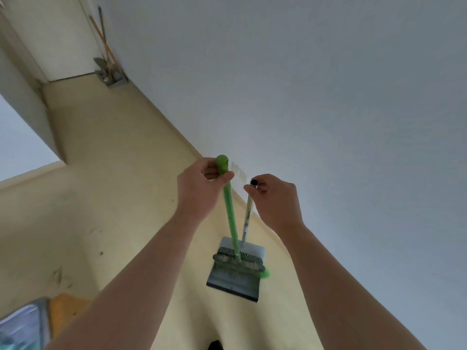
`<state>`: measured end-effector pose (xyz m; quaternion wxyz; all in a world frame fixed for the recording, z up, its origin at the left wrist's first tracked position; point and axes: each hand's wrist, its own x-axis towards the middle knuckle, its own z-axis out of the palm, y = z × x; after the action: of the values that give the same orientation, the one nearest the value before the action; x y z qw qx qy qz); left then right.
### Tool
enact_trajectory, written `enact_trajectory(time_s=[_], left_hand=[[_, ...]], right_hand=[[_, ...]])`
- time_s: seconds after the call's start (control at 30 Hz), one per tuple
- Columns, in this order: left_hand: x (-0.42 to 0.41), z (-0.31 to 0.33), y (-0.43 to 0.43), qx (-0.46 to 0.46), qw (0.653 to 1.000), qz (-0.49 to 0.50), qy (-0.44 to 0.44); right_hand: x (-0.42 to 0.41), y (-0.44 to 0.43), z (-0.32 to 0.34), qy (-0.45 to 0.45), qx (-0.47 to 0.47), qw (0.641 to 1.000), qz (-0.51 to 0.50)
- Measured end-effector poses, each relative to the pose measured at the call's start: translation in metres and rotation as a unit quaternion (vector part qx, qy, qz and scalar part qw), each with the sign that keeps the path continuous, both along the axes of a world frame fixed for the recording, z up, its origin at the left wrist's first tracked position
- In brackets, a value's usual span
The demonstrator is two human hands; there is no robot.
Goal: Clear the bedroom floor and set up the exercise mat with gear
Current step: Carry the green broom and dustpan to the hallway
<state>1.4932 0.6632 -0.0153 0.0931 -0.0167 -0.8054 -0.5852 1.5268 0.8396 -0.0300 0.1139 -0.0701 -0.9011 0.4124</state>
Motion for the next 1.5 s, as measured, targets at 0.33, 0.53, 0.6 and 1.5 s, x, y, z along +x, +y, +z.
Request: enact_trajectory(time_s=[0.33, 0.53, 0.6, 1.5], left_hand=[[-0.089, 0.024, -0.146, -0.033, 0.991, 0.114, 0.057], [-0.159, 0.022, -0.217, -0.057, 0.983, 0.159, 0.070], [-0.193, 0.020, -0.243, -0.063, 0.980, 0.177, 0.072], [-0.657, 0.050, -0.624, -0.039, 0.974, 0.210, 0.075]], right_hand=[[-0.125, -0.162, 0.014, 0.054, -0.026, 0.996, 0.070], [-0.209, -0.236, 0.004, 0.051, -0.059, 0.989, 0.122], [-0.247, -0.263, -0.001, 0.056, -0.079, 0.985, 0.145], [-0.729, -0.634, 0.030, 0.089, -0.092, 0.970, 0.208]])
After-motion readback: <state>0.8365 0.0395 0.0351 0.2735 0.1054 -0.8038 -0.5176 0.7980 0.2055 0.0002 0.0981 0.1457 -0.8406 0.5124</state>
